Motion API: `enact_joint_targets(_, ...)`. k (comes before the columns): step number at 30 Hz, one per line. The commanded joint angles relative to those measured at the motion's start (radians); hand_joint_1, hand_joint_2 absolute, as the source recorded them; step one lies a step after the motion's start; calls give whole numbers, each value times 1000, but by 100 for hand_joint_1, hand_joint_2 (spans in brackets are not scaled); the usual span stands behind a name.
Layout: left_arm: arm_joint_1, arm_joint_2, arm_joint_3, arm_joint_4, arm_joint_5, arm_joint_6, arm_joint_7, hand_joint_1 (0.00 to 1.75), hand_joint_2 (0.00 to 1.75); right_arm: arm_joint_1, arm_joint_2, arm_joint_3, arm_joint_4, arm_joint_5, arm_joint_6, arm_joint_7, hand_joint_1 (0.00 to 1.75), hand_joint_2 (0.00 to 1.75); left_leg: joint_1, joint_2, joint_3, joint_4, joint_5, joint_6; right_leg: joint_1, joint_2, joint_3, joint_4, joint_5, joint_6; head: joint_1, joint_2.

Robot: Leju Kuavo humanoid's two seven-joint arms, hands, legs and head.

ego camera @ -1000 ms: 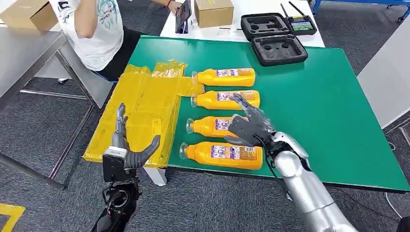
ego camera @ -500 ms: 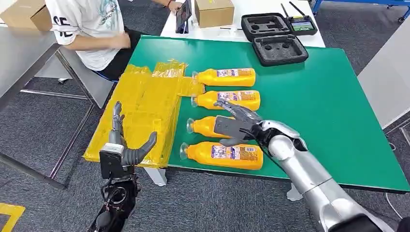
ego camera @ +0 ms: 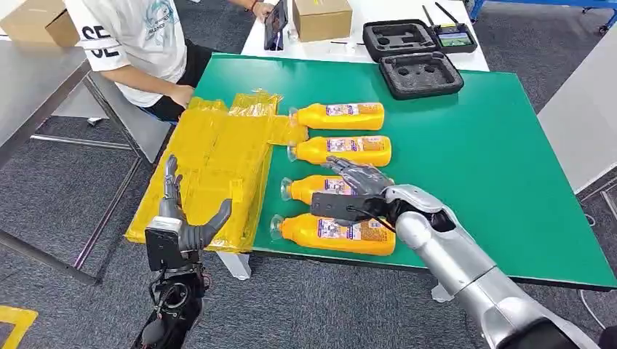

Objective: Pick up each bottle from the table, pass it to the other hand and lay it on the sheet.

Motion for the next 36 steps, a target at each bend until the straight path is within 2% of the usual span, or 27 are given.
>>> enact_joint_targets(1, -44, 8, 2, 41, -3, -23, 18, 0, 175, 12, -52, 67, -56, 59, 18, 15, 0, 175, 1, -2, 1, 0, 0, -1, 1, -2, 1, 0, 0, -1, 0, 0)
enact_joint_targets(12, -44, 10, 4, 41, -3, -23, 18, 0, 175, 12, -55, 66, -57, 58, 18, 14, 0, 175, 0, 0, 0, 0, 0, -1, 0, 0, 0, 0, 0, -1, 0, 0)
enact_joint_targets(16, -59, 6, -1, 68, -1, -27, 19, 0, 175, 39, -109, 78, -81, 39, 25, -1, 0, 175, 0, -2, 0, 0, 0, -1, 0, -2, 1, 0, 0, -1, 0, 0)
enact_joint_targets(20, -65, 4, -6, 72, -1, -29, 20, 0, 175, 55, -125, 92, -100, 49, 15, -7, 0, 175, 1, -3, 1, 0, 0, -1, 1, -3, 2, -2, 0, -1, 0, 0)
enact_joint_targets(29, -40, 20, 7, 43, 8, -25, 22, 0, 175, -3, -153, 130, -97, -7, 64, -16, 0, 175, 0, 0, 0, 1, 0, -1, 0, 0, 0, 0, 0, -1, 0, 0)
enact_joint_targets(36, -27, 22, 12, 46, 12, -21, 20, 0, 175, -2, -168, 139, -64, -23, 60, -27, 0, 175, 0, 1, 1, 0, -1, -1, 0, 1, 1, -1, 0, -2, 0, 0)
